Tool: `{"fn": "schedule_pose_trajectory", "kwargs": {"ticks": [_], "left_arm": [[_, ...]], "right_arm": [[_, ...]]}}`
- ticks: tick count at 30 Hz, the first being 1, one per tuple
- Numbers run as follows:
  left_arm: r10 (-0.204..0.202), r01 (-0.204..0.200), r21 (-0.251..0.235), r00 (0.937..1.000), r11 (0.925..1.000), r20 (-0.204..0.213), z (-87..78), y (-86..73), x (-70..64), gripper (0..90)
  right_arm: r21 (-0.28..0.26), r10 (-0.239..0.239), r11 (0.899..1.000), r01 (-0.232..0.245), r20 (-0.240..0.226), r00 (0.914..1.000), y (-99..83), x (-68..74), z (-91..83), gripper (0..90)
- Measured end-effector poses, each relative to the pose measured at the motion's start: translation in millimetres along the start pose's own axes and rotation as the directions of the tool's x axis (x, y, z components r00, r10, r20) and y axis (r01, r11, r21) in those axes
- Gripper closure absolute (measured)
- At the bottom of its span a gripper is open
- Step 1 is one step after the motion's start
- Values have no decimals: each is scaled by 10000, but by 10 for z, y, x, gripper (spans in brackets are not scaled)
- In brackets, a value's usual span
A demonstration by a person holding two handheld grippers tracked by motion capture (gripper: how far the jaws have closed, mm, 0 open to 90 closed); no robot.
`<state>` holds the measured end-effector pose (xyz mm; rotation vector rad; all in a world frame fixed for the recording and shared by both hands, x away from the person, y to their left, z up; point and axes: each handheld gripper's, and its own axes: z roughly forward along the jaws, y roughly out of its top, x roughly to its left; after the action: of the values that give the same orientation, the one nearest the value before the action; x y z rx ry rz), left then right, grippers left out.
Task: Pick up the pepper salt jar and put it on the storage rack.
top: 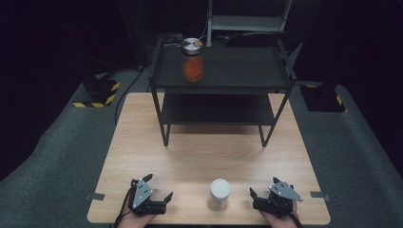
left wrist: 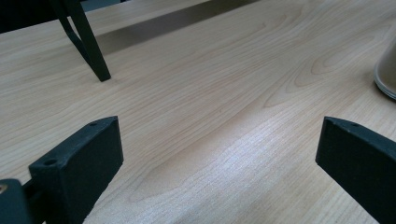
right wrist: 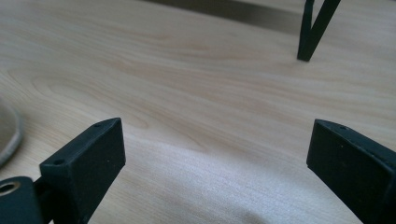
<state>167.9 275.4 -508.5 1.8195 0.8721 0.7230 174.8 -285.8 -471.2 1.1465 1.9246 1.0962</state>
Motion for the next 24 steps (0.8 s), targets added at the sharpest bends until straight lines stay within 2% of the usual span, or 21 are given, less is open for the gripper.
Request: {"fn": "schedule_pose_trajectory", "kwargs": {"ticks": [3, 6, 14, 19, 24], "left_arm": [[53, -53, 12, 10000, 10000, -14, 2, 2, -9, 9], [93, -93, 11, 10000, 10000, 0, 1, 3, -7, 9], [104, -104, 13, 9999, 9999, 52, 2, 3, 1, 9], [103, -103, -1, 9999, 9999, 34, 0, 1, -1, 9], [169, -169, 17, 9999, 9999, 37, 2, 4, -6, 9]], "right_arm": [[-405, 164, 9990, -167, -83, 9998, -14, -6, -82, 41], [-890, 124, 9959, -147, -270, 9996, -24, -13, -165, 41], [-2077, 109, 9774, -386, -1329, 9911, 4, -20, -380, 40], [-2546, -224, 9667, -260, -1853, 9824, 59, 70, -459, 40], [-2676, -664, 9635, 60, -2171, 9739, 110, 178, -464, 39]]}}
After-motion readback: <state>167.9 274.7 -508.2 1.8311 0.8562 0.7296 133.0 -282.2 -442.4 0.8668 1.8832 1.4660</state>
